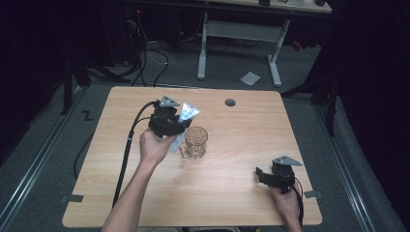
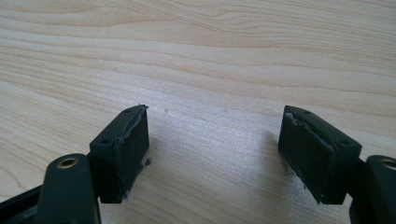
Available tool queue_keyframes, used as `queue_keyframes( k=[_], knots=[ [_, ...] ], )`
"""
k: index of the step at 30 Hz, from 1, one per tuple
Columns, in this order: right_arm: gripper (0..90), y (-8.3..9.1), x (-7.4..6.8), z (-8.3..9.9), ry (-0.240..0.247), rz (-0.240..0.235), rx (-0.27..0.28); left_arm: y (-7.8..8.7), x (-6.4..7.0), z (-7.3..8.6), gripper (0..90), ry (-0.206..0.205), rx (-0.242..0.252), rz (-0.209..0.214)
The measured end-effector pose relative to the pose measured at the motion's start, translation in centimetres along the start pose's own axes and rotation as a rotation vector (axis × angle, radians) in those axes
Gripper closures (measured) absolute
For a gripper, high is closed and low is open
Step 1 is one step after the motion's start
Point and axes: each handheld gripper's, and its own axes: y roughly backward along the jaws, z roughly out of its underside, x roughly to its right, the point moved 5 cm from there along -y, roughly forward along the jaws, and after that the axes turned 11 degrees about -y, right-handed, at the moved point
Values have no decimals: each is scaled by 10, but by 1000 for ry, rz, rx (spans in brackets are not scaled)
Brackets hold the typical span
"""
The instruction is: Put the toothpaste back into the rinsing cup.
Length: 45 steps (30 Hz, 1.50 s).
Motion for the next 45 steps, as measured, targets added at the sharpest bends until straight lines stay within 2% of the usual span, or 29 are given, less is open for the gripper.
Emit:
queue_keyframes(
  k=[4,10,18,30,35,45],
  knots=[
    [245,0,0,0,0,0,0,-5,2,-3,654,-13,-12,6],
    [245,0,0,0,-1,0,0,-13,3,-8,653,-6,6,28],
    [245,0,0,0,-1,0,0,-17,6,-17,654,-11,32,28],
    [245,0,0,0,0,0,0,-31,10,-25,654,-28,39,28],
    [245,0,0,0,-1,0,0,-36,10,-28,654,-16,56,33],
    [245,0,0,0,-1,0,0,-45,8,-30,652,-2,66,14]
  ],
)
